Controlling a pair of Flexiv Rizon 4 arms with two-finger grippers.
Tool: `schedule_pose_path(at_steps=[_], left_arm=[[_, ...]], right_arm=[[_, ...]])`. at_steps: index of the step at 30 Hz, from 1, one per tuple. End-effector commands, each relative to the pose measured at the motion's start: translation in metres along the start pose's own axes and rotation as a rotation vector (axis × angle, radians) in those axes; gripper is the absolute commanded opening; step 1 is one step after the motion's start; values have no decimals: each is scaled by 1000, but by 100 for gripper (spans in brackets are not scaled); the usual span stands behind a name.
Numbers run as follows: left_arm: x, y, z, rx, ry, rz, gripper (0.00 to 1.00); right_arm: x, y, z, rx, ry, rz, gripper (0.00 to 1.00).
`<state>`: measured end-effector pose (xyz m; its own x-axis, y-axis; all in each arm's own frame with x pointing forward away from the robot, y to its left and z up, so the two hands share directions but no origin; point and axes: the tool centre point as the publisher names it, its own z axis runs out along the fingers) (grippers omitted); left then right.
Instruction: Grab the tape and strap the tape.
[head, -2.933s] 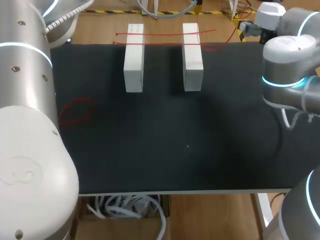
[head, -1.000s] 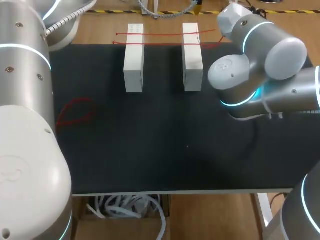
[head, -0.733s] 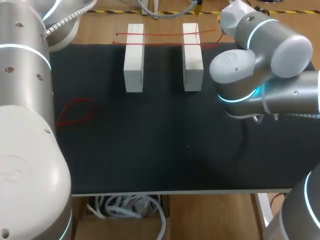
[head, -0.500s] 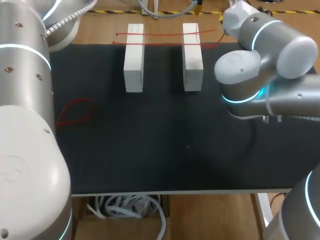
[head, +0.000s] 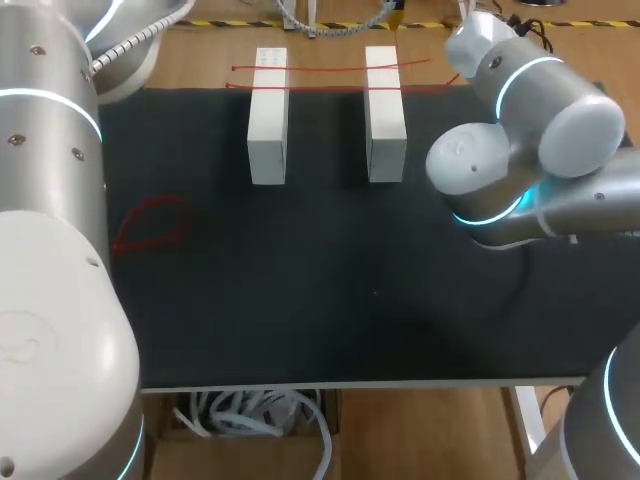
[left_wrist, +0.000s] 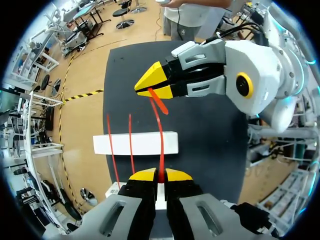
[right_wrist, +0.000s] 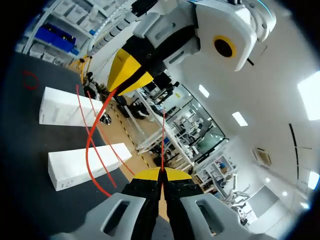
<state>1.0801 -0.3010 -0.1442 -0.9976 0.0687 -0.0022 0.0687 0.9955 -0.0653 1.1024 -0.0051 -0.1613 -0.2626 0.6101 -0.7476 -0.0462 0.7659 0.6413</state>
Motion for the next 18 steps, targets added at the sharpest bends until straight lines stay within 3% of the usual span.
schedule_pose_path(at_steps=[1, 10, 18], left_arm=[[0, -1, -1, -5, 3, -1, 0], [0, -1, -1, -5, 3, -1, 0], [0, -1, -1, -5, 3, -1, 0]], right_arm=[[11, 15, 4, 121, -90, 24, 0], [17, 14, -3, 221, -173, -14, 0], [12, 14, -2, 236, -204, -36, 0]])
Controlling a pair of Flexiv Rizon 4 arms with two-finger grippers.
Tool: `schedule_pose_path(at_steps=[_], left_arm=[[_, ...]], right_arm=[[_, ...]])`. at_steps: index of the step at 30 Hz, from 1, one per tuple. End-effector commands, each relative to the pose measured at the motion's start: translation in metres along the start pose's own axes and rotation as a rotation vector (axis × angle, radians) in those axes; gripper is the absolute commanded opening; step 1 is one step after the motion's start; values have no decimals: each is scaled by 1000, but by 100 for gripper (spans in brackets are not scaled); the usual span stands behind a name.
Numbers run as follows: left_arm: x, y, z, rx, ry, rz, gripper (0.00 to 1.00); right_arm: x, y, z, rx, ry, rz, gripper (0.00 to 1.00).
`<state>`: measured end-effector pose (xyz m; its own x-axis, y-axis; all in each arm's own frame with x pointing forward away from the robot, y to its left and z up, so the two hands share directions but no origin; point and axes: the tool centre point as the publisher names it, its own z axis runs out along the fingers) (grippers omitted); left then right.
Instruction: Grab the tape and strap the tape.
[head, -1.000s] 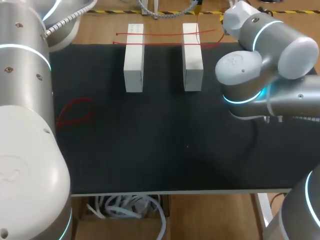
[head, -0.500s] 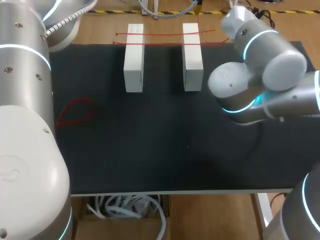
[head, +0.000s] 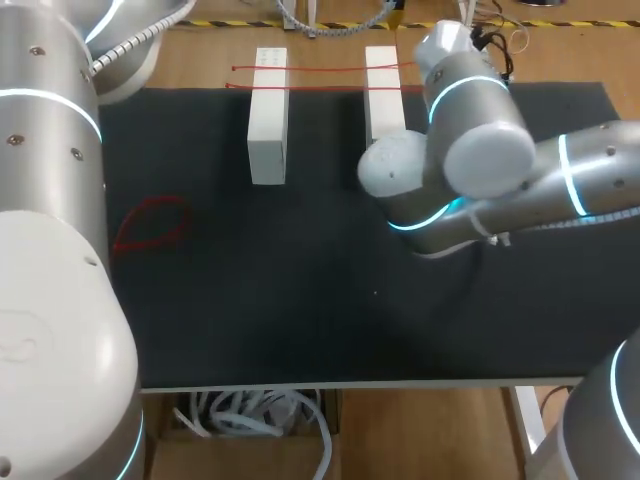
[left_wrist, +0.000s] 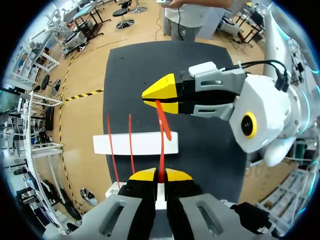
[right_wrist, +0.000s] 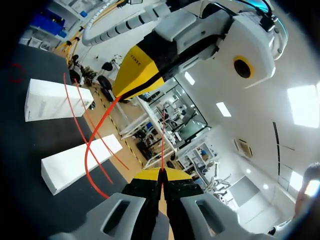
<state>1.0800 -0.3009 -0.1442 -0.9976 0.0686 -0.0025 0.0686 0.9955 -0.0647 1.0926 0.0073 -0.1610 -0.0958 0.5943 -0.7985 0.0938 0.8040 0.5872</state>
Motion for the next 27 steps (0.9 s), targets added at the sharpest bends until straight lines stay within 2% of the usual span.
schedule_pose_path(at_steps=[1, 9, 10, 14, 22, 27], left_arm=[[-1, -1, -1, -4, 3, -1, 0], [-1, -1, -1, -4, 3, -1, 0], [-1, -1, -1, -4, 3, -1, 0], [-1, -1, -1, -4, 3, -1, 0], [-1, -1, -1, -4, 3, -1, 0], [-1, -1, -1, -4, 3, -1, 0]], right_arm=[[2, 4, 5, 89, -35, -4, 0], [8, 10, 7, 77, -18, -15, 0], [8, 11, 7, 105, -10, -23, 0], [11, 13, 7, 72, -11, -25, 0], [10, 15, 7, 77, -22, -28, 0], [8, 14, 3, 79, -20, -83, 0]])
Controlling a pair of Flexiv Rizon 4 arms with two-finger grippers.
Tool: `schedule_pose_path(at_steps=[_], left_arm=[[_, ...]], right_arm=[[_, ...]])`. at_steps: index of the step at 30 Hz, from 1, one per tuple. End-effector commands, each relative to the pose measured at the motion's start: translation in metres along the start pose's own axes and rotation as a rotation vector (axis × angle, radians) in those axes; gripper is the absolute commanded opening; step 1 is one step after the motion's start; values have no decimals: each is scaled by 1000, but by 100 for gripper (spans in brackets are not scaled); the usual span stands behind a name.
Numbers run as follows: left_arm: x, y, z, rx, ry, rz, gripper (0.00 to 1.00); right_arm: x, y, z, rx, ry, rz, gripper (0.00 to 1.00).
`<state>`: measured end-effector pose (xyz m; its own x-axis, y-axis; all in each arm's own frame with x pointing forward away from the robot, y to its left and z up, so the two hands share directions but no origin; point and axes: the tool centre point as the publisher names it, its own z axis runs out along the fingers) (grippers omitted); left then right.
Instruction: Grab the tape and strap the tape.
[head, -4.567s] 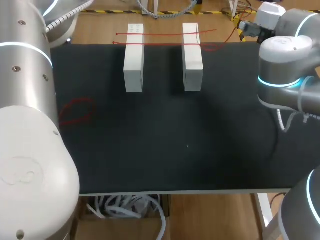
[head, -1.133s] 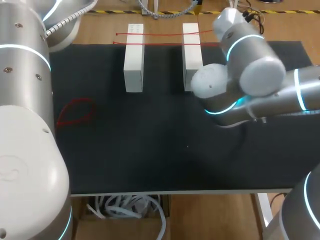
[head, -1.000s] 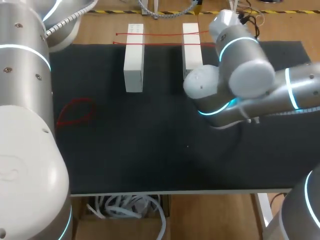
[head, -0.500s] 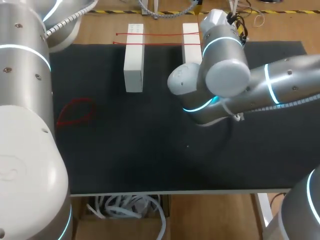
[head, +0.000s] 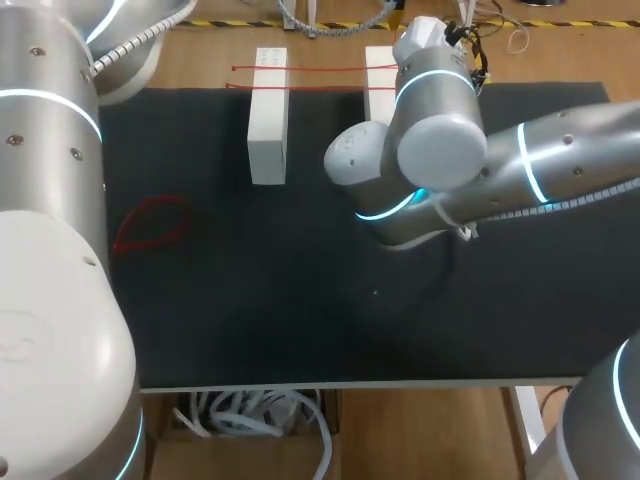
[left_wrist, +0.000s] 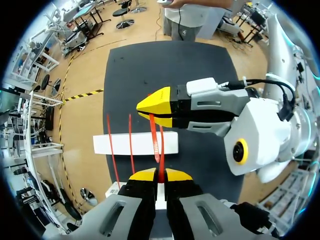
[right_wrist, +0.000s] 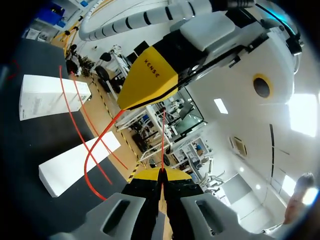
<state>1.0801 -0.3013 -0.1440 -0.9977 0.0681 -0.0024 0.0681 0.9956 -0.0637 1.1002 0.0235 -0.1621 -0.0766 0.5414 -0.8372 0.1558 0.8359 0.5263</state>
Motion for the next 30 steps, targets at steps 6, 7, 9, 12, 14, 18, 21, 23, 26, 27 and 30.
schedule_pose_path(at_steps=[6, 7, 9, 12, 14, 18, 21, 23, 26, 27, 30], left_arm=[[0, 0, -1, -3, 3, 0, 0], [0, 0, -1, -3, 3, 0, 0], [0, 0, -1, -3, 3, 0, 0], [0, 0, -1, -3, 3, 0, 0], [0, 0, -1, -3, 3, 0, 0], [0, 0, -1, -3, 3, 0, 0], [0, 0, -1, -3, 3, 0, 0], [0, 0, -1, -3, 3, 0, 0], [0, 0, -1, -3, 3, 0, 0], [0, 0, -1, -3, 3, 0, 0], [0, 0, -1, -3, 3, 0, 0]], right_arm=[[-3, -3, -4, 16, 4, -71, 0], [-4, -2, -5, 15, 3, -77, 0], [-5, 0, -5, 16, 1, -77, 0], [-5, 2, -4, 14, -3, -86, 0], [-6, 3, -3, 15, -7, -92, 0], [-6, 4, -3, 21, -9, -108, 0], [-9, 3, 1, 34, -9, -111, 0], [-10, 6, -1, 17, -6, -125, 0], [-9, 8, -3, 6, -9, -143, 0], [-9, 8, -3, 7, -10, -146, 0], [-8, 8, -3, 9, -11, -153, 0]])
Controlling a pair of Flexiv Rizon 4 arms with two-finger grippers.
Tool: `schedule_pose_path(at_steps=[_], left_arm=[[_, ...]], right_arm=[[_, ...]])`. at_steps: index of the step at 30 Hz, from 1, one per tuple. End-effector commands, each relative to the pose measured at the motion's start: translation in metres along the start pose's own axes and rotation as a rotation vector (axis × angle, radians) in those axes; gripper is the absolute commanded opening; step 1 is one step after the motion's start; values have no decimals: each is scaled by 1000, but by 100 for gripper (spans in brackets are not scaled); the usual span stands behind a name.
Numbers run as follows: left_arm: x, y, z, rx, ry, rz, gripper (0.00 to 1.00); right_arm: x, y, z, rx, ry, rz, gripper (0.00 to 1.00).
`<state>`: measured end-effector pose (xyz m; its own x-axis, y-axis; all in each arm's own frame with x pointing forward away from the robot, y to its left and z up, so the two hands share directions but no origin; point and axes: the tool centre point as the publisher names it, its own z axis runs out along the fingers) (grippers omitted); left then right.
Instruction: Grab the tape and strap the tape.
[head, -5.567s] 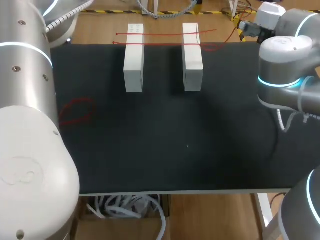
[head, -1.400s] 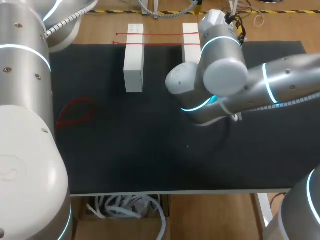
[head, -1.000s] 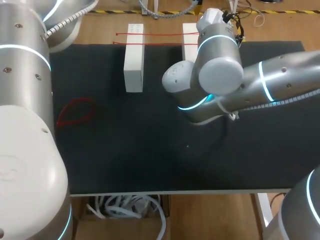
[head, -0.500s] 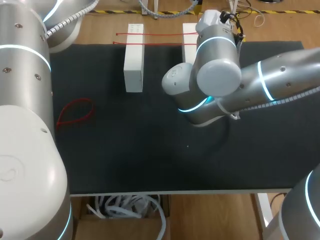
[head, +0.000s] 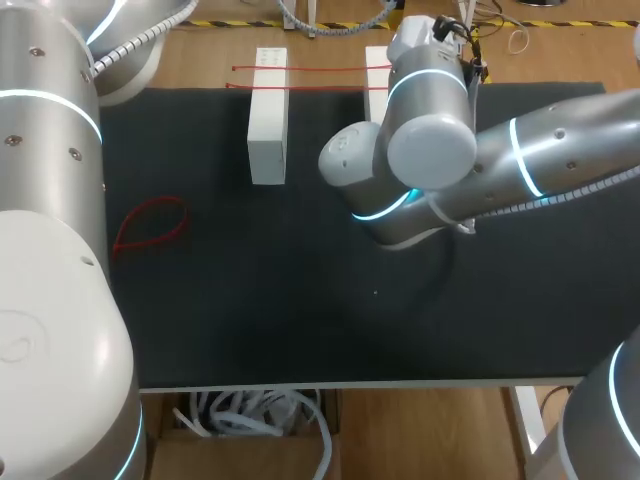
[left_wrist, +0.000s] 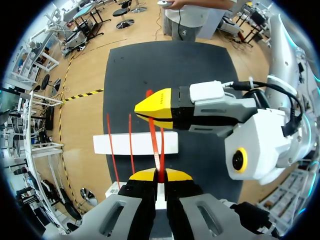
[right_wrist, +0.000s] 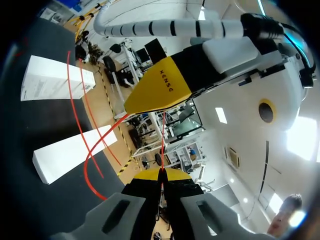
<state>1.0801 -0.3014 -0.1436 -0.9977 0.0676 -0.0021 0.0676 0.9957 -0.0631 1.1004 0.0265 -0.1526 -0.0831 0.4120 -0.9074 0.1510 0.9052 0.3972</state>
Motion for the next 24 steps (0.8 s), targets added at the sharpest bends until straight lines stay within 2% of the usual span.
schedule_pose_path(at_steps=[1, 24], left_arm=[[0, 0, 0, -3, 3, 0, 0], [0, 0, 0, -3, 3, 0, 0]], right_arm=[[-2, 0, -1, 1, 6, -11, 0], [1, 3, -3, -10, 4, -38, 0]])
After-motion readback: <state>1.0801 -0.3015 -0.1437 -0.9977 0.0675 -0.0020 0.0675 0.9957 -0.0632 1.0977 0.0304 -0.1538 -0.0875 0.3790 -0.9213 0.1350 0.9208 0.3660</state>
